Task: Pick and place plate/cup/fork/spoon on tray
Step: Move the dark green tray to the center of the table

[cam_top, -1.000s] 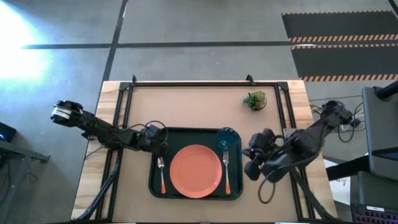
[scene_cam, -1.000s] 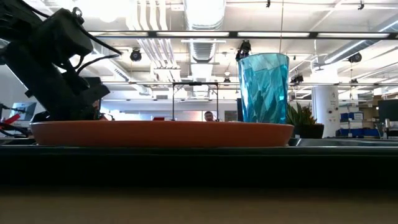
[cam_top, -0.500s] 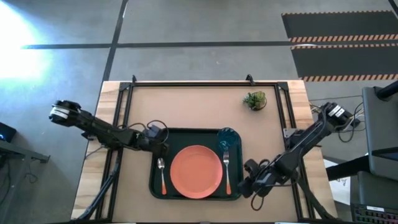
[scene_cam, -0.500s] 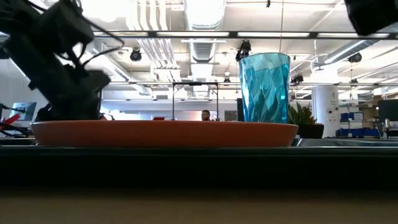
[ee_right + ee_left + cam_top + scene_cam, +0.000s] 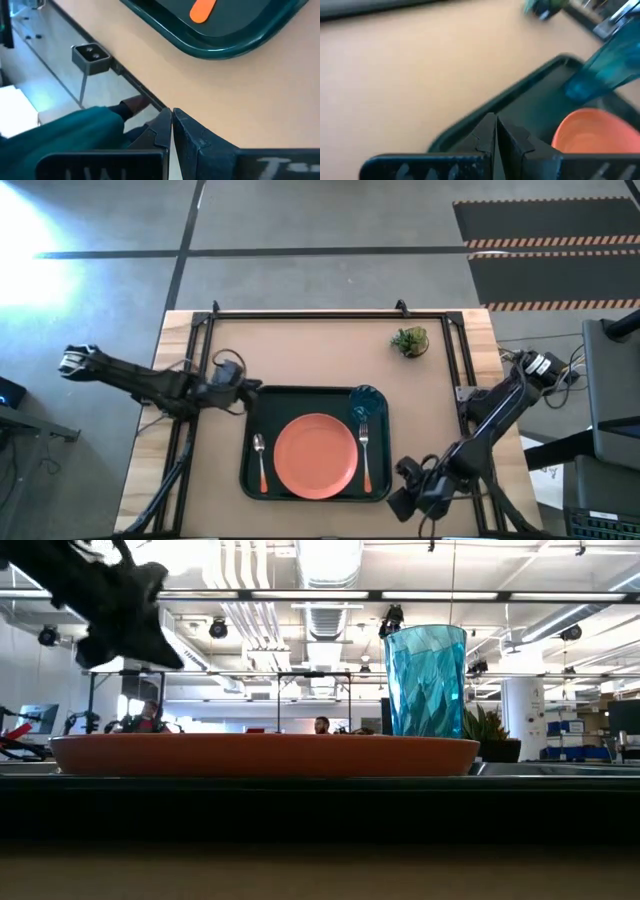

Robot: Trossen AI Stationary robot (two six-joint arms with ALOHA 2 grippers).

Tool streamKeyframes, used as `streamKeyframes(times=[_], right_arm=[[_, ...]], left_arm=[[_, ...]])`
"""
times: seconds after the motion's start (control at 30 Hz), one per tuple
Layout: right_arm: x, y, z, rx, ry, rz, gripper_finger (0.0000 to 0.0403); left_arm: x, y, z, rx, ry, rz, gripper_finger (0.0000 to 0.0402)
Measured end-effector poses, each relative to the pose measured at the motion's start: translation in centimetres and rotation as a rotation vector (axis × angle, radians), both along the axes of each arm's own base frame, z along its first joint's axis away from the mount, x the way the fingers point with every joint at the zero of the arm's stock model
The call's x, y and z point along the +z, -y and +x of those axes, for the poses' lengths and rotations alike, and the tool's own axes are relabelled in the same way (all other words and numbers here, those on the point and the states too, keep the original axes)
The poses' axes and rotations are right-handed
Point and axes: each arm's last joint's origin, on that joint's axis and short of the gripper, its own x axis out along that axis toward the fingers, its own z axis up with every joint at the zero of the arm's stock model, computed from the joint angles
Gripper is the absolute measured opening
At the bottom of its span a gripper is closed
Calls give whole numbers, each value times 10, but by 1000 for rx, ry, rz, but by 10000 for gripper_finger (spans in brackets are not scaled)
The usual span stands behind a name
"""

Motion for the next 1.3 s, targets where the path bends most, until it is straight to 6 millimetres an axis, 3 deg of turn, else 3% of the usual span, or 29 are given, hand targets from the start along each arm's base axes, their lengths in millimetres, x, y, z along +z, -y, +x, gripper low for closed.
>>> streamKeyframes(times=[0.23, 0.43, 0.57, 0.8, 1.3], right_arm=[[-28, -29, 26, 22, -1, 15, 9], [-64, -55, 50, 25, -7, 2, 9], [-78, -62, 63, 15, -24, -22, 9], [-87, -52, 81, 18, -16, -73, 8], [-80, -15, 99, 110, 19, -245, 8]], left_arm=[[31, -7, -24, 14, 135, 82, 0], [33, -11, -38, 46, 133, 105, 0], [32, -11, -39, 44, 120, 106, 0], [25, -9, -34, -1, 45, 90, 0], [15, -6, -26, -30, -39, 55, 0]])
